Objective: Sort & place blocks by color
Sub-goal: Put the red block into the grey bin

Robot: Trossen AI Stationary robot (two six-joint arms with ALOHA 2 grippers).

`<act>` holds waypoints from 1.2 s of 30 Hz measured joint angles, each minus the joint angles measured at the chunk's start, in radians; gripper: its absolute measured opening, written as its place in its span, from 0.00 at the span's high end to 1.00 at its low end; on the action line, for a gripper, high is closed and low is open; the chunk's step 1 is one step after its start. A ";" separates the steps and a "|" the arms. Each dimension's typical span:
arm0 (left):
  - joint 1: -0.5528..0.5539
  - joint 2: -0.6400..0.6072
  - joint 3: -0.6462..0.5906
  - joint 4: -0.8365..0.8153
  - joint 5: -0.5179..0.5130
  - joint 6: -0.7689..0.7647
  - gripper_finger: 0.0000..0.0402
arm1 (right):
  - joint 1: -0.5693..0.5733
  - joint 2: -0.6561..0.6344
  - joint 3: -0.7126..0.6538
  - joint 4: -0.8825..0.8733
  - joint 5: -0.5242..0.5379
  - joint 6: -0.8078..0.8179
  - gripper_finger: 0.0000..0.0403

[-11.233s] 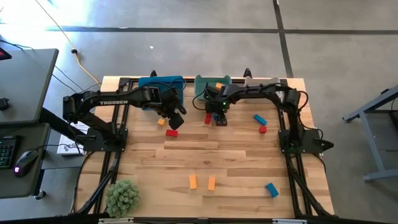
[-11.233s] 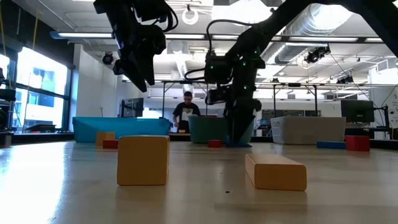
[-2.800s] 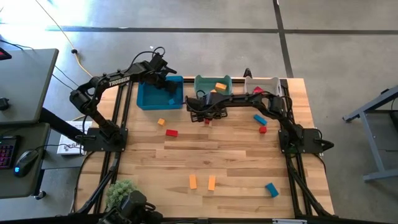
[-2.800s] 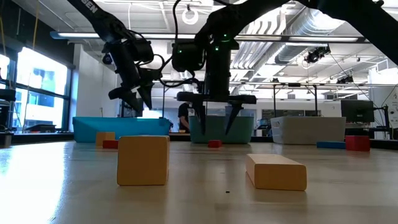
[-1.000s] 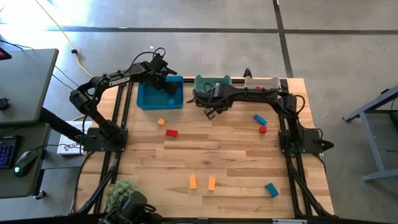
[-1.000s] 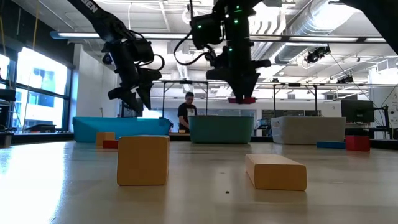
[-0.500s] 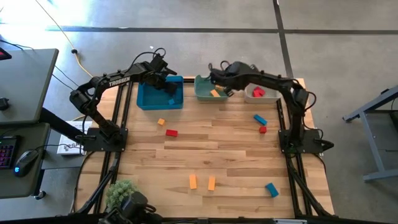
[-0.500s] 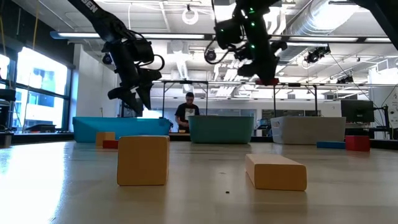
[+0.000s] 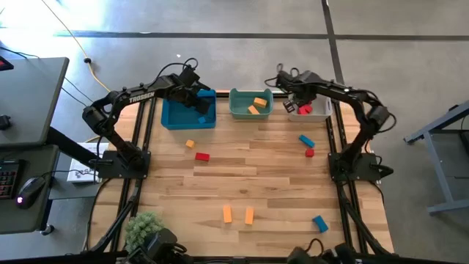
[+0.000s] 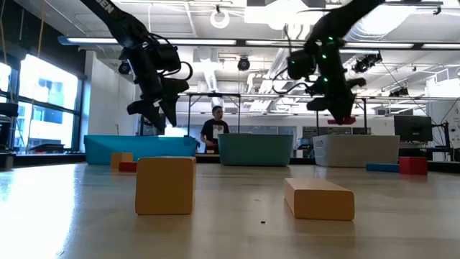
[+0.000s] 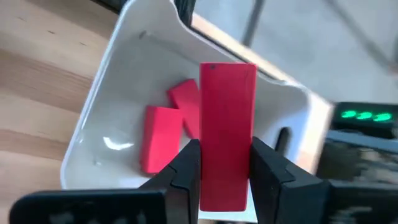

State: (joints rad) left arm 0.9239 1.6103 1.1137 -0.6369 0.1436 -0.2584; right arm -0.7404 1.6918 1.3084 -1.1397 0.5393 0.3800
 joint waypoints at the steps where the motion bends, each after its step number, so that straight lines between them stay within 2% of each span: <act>1: -0.002 0.000 0.000 0.001 -0.001 0.000 0.49 | -0.017 -0.016 -0.029 0.036 -0.024 -0.014 0.81; 8: -0.002 0.000 0.000 0.008 -0.002 0.000 0.49 | -0.130 -0.075 -0.175 0.253 -0.186 -0.068 0.80; 17: -0.002 0.000 0.000 0.007 -0.002 0.000 0.49 | -0.235 -0.077 -0.272 0.463 -0.394 -0.093 0.79; 23: -0.002 0.000 0.000 0.007 -0.002 0.000 0.49 | -0.280 -0.077 -0.278 0.472 -0.414 -0.084 0.78; 32: -0.002 0.000 0.000 0.006 -0.002 0.000 0.49 | -0.348 -0.077 -0.278 0.472 -0.543 -0.105 0.75; 36: -0.002 0.000 0.000 0.006 -0.002 0.000 0.49 | -0.360 -0.077 -0.278 0.471 -0.551 -0.132 0.72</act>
State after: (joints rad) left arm 0.9215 1.6102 1.1137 -0.6308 0.1417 -0.2587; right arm -1.1000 1.6146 1.0302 -0.6685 -0.0116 0.2479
